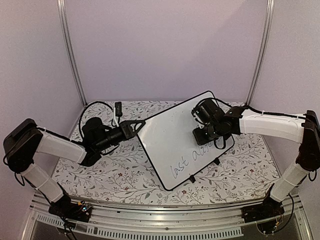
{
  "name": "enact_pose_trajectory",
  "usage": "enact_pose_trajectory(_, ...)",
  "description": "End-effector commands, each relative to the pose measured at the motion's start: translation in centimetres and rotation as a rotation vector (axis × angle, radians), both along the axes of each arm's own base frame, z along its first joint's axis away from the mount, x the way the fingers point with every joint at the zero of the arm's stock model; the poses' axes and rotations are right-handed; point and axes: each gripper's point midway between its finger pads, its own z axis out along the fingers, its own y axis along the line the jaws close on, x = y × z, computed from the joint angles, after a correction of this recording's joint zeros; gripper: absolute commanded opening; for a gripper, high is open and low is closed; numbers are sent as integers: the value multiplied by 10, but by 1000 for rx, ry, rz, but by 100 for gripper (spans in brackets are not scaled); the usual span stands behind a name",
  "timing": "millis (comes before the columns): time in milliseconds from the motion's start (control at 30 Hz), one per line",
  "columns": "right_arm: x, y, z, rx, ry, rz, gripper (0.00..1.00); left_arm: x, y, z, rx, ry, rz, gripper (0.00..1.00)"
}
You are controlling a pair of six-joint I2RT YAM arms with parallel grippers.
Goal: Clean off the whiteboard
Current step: Erase the whiteboard at the center of the board.
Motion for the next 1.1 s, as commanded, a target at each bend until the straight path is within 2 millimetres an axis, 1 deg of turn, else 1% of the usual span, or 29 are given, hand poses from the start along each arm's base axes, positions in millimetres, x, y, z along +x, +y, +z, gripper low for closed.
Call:
enact_pose_trajectory(0,-26,-19,-34,-15,107,-18,0,-17,-20,-12,43,6,-102,0)
enact_pose_trajectory(133,-34,-27,-33,6,109,-39,0,-17,-20,-12,42,7,-104,0)
enact_pose_trajectory(233,-32,-27,-31,8,97,-45,0,-17,-20,-12,41,7,-105,0)
enact_pose_trajectory(400,-12,-18,-18,-8,42,-51,0,-17,-20,-12,40,7,-105,0)
enact_pose_trajectory(433,-6,-15,-10,-3,20,-49,0,-17,-20,-12,40,8,-106,0)
enact_pose_trajectory(500,5,-11,-2,-8,-3,-46,0,-18,-20,-11,38,5,-106,0)
enact_pose_trajectory(633,21,-7,4,-17,-22,-44,0,-17,-19,-10,39,2,-102,0)
enact_pose_trajectory(733,26,-8,6,-22,-27,-44,0,-17,-19,-10,39,1,-100,0)
enact_pose_trajectory(867,21,-14,-2,-28,-7,-45,0,-18,-19,-10,39,2,-102,0)
enact_pose_trajectory(1067,-4,-29,-26,-23,64,-60,0,-18,-19,-10,39,2,-103,0)
